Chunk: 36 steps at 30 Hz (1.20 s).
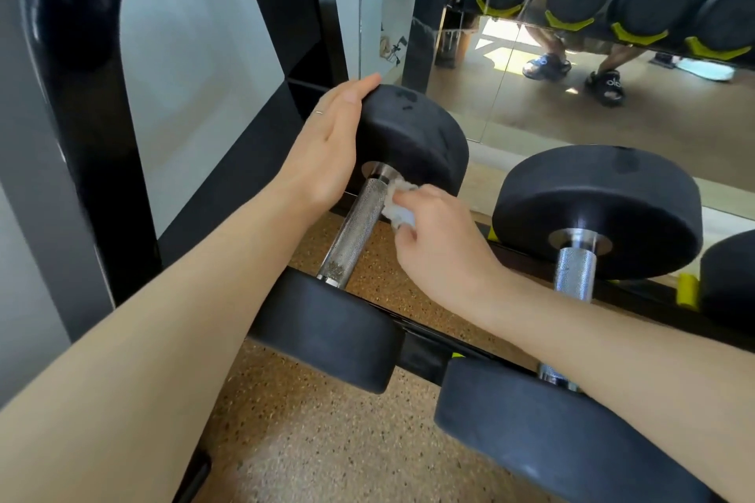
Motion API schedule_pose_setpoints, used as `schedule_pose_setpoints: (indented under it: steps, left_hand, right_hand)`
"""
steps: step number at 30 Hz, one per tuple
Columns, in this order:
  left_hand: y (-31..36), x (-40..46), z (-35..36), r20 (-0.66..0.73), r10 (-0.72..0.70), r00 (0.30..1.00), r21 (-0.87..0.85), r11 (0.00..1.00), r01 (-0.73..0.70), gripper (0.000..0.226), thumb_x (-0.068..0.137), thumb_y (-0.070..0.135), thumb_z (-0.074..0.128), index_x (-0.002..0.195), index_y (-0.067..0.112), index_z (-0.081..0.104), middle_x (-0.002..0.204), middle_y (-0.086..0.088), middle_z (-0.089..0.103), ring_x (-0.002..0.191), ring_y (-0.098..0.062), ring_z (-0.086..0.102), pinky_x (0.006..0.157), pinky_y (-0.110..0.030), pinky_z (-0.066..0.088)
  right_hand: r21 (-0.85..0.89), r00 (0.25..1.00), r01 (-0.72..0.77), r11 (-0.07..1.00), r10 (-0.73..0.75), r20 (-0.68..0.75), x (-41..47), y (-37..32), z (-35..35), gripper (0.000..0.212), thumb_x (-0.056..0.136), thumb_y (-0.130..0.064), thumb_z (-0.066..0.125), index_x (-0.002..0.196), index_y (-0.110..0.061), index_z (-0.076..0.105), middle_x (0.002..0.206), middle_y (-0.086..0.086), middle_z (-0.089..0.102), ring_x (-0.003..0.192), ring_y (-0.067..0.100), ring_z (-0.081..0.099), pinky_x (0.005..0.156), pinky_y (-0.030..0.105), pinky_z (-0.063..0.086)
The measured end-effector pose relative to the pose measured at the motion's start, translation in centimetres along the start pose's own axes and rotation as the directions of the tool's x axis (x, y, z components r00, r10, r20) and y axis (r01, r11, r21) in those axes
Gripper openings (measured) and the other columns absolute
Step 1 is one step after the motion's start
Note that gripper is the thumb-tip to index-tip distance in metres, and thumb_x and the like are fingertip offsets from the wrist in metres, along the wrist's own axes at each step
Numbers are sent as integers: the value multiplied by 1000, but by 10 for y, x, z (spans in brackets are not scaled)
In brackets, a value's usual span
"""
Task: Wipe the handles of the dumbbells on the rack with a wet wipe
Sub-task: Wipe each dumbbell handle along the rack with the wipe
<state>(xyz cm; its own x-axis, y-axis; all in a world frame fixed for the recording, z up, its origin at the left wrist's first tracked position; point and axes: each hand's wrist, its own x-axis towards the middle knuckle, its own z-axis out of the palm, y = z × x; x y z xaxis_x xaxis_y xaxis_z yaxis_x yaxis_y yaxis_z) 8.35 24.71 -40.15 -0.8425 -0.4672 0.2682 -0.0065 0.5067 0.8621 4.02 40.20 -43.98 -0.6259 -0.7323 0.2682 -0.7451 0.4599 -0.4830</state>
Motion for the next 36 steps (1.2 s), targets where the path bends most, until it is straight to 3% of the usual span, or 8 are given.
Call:
schedule_pose_setpoints:
  steps: [2, 6, 17, 21, 23, 26, 31, 36]
  left_hand:
    - [0, 1, 1, -3, -13, 1000, -28, 1000, 13, 46, 111, 38, 16, 150, 41, 41, 140, 23, 37, 127, 8, 32, 93, 2, 22]
    - [-2, 2, 3, -9, -20, 1000, -36, 999, 20, 45, 111, 38, 15, 147, 43, 41, 140, 22, 36, 127, 6, 33, 92, 2, 23]
    - [-2, 2, 3, -14, -28, 1000, -23, 999, 27, 46, 111, 37, 14, 148, 42, 40, 145, 19, 37, 128, 3, 34, 93, -1, 25]
    - [-3, 2, 4, -16, -31, 999, -24, 999, 31, 46, 111, 39, 14, 148, 42, 40, 139, 21, 37, 127, 3, 35, 92, -2, 26]
    - [-3, 3, 3, -17, -37, 999, -37, 999, 37, 45, 111, 38, 15, 147, 42, 42, 141, 19, 38, 126, 3, 36, 92, -2, 27]
    - [-2, 3, 1, -28, -36, 999, -42, 999, 35, 44, 112, 36, 18, 146, 41, 46, 138, 19, 41, 120, 8, 38, 90, 1, 29]
    - [0, 1, 1, -26, -73, 997, -134, 989, 69, 44, 110, 43, 17, 141, 47, 49, 139, 18, 45, 113, 17, 41, 87, -5, 33]
    - [1, 0, 1, -23, -88, 996, -141, 987, 84, 53, 110, 46, 8, 142, 46, 50, 141, 17, 47, 115, 13, 45, 84, 0, 32]
  right_hand:
    - [391, 956, -294, 872, 267, 123, 14, 2, 4, 33, 88, -2, 60, 117, -16, 69, 100, -3, 66, 84, 9, 57, 70, 13, 41]
    - [777, 757, -613, 144, 390, 524, 33, 13, 8, 68, 61, 9, 53, 128, 2, 58, 122, 18, 60, 71, 14, 61, 56, 21, 50]
    - [807, 730, -573, -143, 357, 582, 28, 1, 2, 59, 67, 6, 50, 125, 4, 52, 110, 18, 58, 62, 14, 50, 49, 22, 44]
    - [857, 764, -516, -11, 447, 466, 21, -10, -6, 33, 86, 5, 56, 119, 1, 59, 113, 18, 61, 82, 16, 61, 71, 25, 56]
    - [807, 869, -428, 406, 430, 244, 17, -11, -11, 26, 89, -2, 59, 112, -6, 69, 94, 12, 69, 80, 17, 66, 85, 35, 57]
    - [258, 983, 140, 956, -102, -155, 21, -16, -19, 24, 93, -12, 53, 109, -13, 71, 94, -1, 65, 84, 9, 59, 80, 17, 46]
    - [-389, 916, 390, 834, -395, 70, 36, -6, -1, 22, 94, -17, 53, 112, -17, 65, 114, 1, 61, 91, 22, 55, 79, 39, 51]
    - [-95, 916, 397, 913, -387, 106, 28, -11, -2, 21, 94, -10, 51, 101, -9, 71, 99, 5, 64, 92, 21, 60, 83, 40, 53]
